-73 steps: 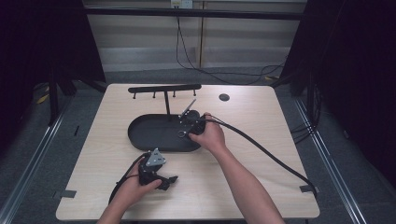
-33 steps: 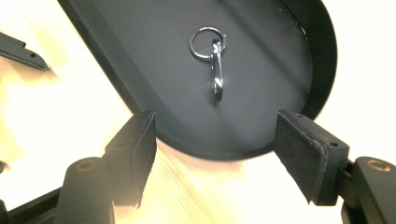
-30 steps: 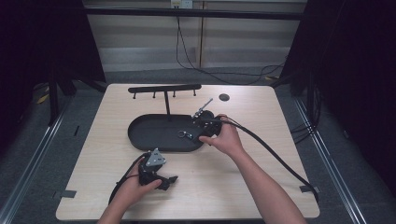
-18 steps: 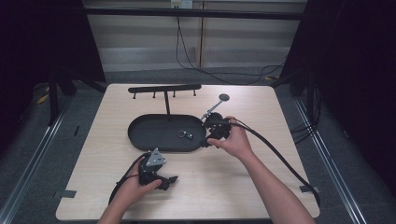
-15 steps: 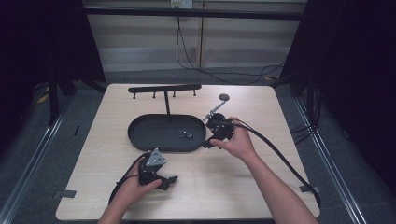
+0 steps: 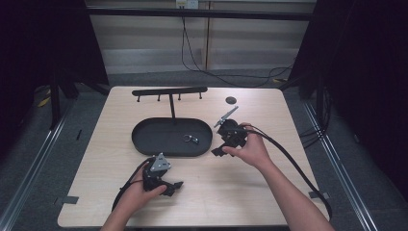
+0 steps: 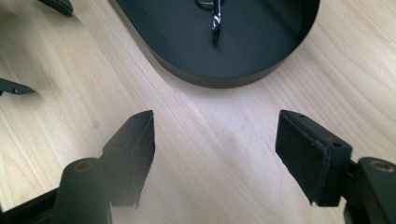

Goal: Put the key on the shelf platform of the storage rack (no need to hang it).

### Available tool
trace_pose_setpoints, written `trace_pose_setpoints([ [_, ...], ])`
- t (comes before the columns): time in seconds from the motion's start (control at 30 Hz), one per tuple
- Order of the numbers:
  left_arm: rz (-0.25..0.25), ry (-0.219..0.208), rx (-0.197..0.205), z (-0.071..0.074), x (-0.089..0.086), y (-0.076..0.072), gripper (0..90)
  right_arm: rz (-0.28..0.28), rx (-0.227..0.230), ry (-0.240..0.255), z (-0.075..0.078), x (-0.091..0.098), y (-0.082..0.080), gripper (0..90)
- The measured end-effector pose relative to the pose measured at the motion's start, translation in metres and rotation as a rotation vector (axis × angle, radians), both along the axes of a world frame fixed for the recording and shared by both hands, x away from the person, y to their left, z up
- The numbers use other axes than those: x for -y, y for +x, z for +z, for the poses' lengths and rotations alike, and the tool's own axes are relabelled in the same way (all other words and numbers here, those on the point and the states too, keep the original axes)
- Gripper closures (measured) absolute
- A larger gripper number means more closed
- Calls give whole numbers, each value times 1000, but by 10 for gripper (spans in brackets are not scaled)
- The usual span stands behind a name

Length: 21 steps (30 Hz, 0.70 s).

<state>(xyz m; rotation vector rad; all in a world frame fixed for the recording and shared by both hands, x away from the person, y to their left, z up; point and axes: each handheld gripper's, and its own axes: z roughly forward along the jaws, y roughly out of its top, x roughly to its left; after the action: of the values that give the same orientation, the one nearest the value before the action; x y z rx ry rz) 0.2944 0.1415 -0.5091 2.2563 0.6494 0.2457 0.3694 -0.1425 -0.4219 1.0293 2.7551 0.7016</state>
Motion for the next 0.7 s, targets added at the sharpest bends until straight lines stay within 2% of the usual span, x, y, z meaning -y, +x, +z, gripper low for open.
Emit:
trace_pose_setpoints([
  [0.17, -1, 3, -2, 0, 0, 0, 131, -19, -5, 6, 0, 7, -3, 288],
  [0.53, 1, 6, 0, 0, 0, 0, 131, -21, 2, -11, 0, 25, -10, 284],
  [0.7, -1, 3, -1, 0, 0, 0, 131, -20, 0, -1, 1, 30, -14, 284],
])
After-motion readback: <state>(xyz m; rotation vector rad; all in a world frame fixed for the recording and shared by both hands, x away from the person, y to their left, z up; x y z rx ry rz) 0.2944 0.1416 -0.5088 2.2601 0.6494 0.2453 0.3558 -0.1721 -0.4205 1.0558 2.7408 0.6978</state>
